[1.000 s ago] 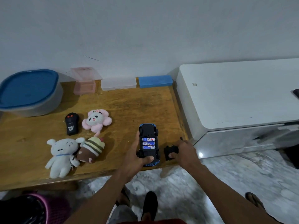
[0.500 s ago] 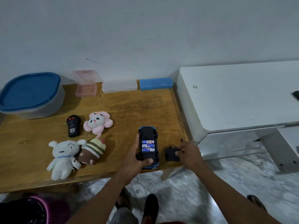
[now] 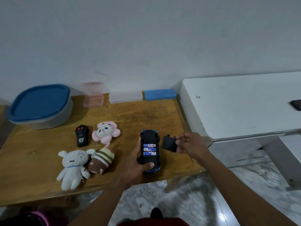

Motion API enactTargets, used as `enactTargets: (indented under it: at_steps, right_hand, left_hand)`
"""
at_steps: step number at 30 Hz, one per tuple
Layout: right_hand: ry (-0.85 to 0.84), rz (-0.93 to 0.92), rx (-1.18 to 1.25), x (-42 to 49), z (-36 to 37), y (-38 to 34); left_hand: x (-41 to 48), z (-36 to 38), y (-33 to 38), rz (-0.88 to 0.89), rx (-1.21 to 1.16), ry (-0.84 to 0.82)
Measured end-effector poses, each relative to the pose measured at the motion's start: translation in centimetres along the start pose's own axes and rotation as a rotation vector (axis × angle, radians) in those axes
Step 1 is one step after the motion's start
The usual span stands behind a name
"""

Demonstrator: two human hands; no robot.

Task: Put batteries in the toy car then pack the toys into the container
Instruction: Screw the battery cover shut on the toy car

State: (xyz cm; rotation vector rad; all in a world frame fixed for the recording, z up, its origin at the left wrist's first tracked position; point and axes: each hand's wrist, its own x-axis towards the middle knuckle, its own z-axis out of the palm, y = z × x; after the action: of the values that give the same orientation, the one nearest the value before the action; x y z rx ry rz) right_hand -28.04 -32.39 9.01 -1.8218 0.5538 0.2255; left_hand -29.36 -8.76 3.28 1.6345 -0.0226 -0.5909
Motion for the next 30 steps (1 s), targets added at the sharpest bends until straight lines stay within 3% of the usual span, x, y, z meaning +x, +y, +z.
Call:
enactTargets:
  at_steps: [6,15,30]
  right_hand:
    - [-0.033,-0.079,-0.047,-1.6,4.4,-3.6]
    - [-0.012,-0.066,-0.232,-3.8,9.5,-2.8]
    - [0.013,-0.151,-0.367,-2.3,6.8,-2.7]
  left_hand:
    - [-0.8,-2.1,1.3,0.091,0.064,-0.059]
    - [-2.8,-4.4,-0.2,0.064,0.052,-0.122]
    - [-1.5,-1.9,1.8,0.082,0.059,-0.068]
